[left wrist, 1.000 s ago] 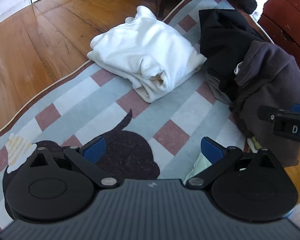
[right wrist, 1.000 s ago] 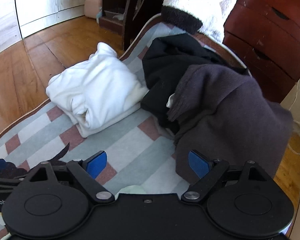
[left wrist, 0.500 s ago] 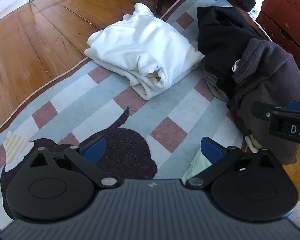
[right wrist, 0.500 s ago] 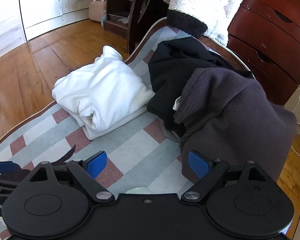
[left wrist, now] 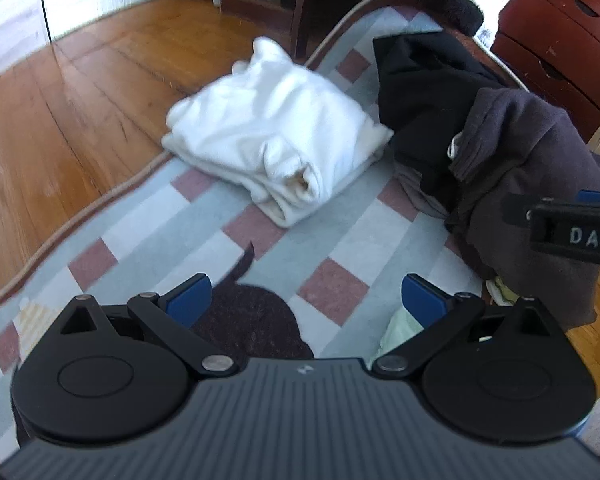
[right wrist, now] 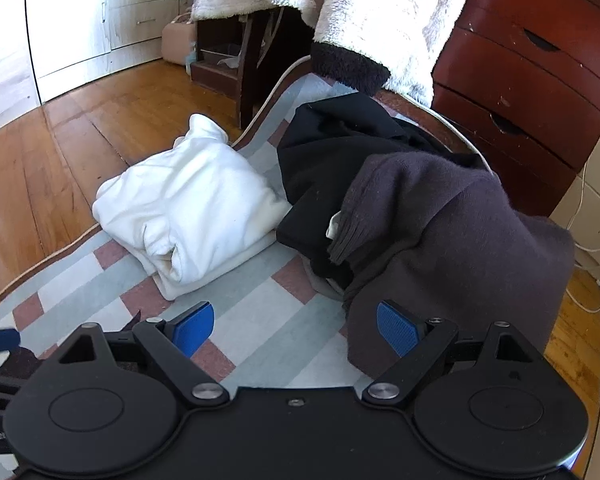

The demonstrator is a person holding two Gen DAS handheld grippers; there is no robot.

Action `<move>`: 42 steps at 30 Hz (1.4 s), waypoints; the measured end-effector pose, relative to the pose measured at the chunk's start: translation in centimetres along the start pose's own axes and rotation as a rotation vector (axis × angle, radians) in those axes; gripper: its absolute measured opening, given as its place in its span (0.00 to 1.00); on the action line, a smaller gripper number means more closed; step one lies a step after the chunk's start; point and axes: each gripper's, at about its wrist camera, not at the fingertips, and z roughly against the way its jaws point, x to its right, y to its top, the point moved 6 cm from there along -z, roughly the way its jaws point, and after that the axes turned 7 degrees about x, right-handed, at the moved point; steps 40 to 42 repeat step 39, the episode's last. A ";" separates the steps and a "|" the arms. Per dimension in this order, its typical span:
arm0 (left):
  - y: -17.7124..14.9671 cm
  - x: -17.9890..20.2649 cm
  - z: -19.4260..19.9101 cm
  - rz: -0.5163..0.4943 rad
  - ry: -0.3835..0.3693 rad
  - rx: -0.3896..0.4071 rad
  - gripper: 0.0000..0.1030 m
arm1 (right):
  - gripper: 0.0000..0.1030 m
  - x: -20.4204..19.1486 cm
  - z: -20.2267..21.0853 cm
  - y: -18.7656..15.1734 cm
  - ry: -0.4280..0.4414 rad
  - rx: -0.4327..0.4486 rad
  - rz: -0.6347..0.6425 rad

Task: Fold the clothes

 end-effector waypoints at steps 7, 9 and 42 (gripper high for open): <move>0.9 0.1 1.0 -0.023 0.028 0.062 1.00 | 0.89 0.3 0.4 0.6 -0.016 0.034 0.025; 0.9 0.2 0.9 -0.021 0.024 0.059 1.00 | 0.89 0.3 0.3 0.3 -0.005 0.012 0.017; 0.9 1.4 0.7 -0.086 0.046 0.059 1.00 | 0.89 -0.8 -0.1 -0.3 0.056 -0.017 0.045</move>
